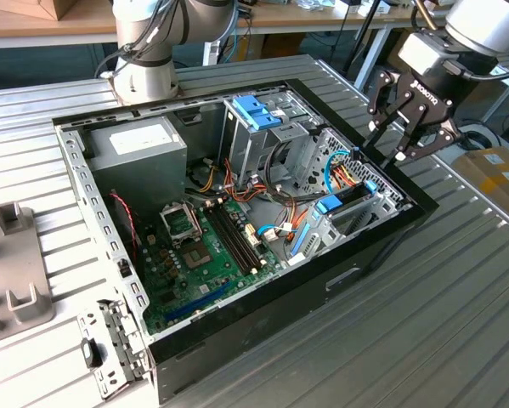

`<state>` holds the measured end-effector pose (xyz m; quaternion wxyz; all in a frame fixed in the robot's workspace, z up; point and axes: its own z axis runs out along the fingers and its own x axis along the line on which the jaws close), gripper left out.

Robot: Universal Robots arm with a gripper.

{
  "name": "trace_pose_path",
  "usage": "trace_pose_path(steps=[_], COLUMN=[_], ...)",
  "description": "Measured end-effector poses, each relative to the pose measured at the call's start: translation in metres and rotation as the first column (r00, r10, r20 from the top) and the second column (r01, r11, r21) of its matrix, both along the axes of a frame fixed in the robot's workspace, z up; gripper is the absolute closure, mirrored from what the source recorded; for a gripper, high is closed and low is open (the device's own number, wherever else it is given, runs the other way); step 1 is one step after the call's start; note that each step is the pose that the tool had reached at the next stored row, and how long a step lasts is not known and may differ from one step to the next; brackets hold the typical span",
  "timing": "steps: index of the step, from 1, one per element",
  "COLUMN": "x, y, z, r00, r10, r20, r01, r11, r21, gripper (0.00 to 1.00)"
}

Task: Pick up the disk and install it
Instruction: 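Insert the second disk wire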

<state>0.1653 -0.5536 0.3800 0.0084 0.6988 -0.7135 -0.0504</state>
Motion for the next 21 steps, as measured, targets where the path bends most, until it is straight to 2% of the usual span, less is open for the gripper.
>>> trace_pose_path(steps=[7,14,19,21], x=[0.0000,-0.0001,-0.0009,-0.0022], y=[0.0077,0.0125,0.0196,0.0204], z=[0.0000,0.0000,0.0000,0.0000], r00=[1.0000,1.0000,1.0000,1.0000], r10=[0.000,0.000,0.000,0.000], r20=[0.0000,0.0000,0.0001,0.0000], r01=[0.000,0.000,0.000,0.000], r11=[1.0000,1.0000,1.0000,1.0000], r21=[-0.0001,0.0000,-0.0003,-0.0003], gripper=[0.52,0.52,0.52,0.52])
